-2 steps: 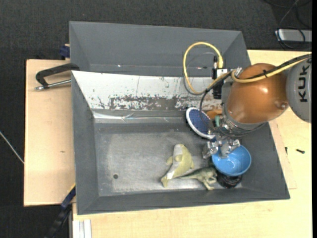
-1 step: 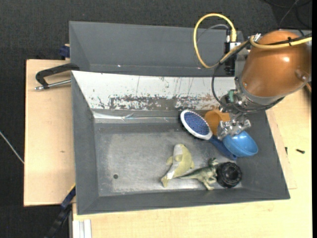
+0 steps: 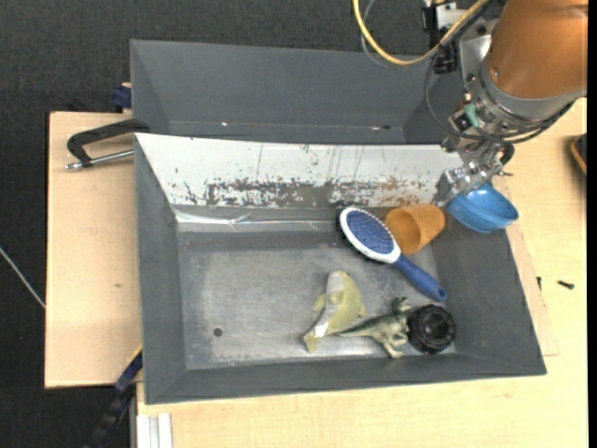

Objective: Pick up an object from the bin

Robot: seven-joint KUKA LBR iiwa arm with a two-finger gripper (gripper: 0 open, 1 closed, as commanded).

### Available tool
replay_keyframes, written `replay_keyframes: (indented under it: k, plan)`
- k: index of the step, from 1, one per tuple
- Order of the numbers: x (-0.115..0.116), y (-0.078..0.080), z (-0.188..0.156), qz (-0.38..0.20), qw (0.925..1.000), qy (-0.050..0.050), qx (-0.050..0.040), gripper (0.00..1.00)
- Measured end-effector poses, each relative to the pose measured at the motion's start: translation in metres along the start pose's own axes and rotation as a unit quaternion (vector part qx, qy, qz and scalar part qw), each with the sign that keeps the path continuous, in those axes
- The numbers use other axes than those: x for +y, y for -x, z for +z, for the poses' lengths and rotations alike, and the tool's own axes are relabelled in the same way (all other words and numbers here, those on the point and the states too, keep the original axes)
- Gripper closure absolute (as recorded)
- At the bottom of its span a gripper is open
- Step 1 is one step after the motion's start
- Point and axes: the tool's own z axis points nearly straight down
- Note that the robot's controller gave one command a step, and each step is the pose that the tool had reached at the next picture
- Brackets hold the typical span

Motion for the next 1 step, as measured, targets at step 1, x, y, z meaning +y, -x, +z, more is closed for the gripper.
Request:
replay_keyframes:
  k: [1]
  plan:
    - [0.0276, -0.0014, 0.1354, -0.091, 0.9958, 0.010, -0.0043, 1.00]
